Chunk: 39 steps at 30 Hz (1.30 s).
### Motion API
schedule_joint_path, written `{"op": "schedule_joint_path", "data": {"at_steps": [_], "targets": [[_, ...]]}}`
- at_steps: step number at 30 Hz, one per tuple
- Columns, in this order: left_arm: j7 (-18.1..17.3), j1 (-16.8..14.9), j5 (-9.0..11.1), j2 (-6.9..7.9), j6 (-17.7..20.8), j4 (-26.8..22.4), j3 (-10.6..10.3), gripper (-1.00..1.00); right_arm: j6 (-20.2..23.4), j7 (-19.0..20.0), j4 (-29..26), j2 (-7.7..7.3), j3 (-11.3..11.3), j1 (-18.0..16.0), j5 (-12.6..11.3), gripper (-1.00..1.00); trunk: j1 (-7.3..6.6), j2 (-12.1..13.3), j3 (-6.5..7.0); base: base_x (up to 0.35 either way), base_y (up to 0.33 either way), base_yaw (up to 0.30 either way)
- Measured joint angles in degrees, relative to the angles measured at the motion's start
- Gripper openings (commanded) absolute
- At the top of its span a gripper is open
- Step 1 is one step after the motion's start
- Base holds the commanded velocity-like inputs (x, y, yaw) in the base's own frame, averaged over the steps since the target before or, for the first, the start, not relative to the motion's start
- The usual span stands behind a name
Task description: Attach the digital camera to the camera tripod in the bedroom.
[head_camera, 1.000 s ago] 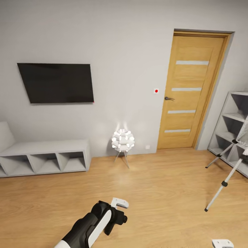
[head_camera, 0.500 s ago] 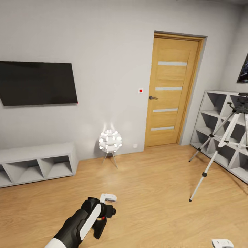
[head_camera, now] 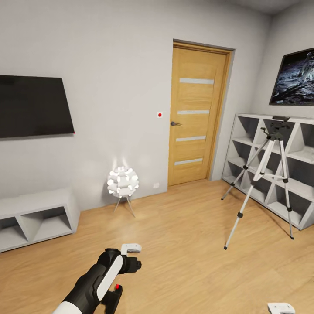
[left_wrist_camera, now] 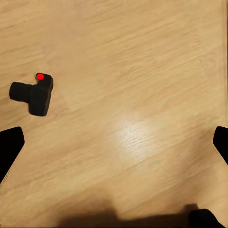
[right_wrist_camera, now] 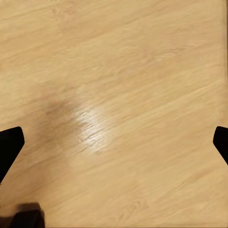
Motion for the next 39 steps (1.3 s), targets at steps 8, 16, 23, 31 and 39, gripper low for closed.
{"op": "schedule_joint_path", "data": {"at_steps": [8,16,23,31,39], "targets": [[0.01,0.00,0.06,0.12,0.00,0.00,0.24,1.00,0.00,-0.22,0.02,0.15,0.00,-0.01,-0.03,1.00,0.00,0.00,0.00,0.289,0.136,-0.268],[6.55,0.15,0.44,-0.43,0.18,0.00,9.15,1.00,0.01,-0.05,0.08,0.07,0.07,0.01,0.24,1.00,0.02,0.00,0.00,0.103,0.047,-0.187],[10.54,0.15,0.83,-0.98,0.16,0.02,11.98,1.00,0.01,0.03,0.12,0.01,0.08,-0.03,0.29,1.00,1.56,-2.79,-1.25,0.008,0.004,-0.025],[11.17,-0.44,0.86,-0.47,-4.28,5.63,14.58,1.00,-2.44,1.24,2.49,0.02,0.22,-0.06,0.20,1.00,3.32,-6.00,-2.69,0.001,0.001,-0.005],[9.80,-0.61,0.74,0.05,-15.99,17.15,17.33,1.00,-7.40,3.95,3.72,-0.36,-0.13,-0.48,-0.14,1.00,5.07,-9.21,-4.13,0.000,0.000,0.000]]}}
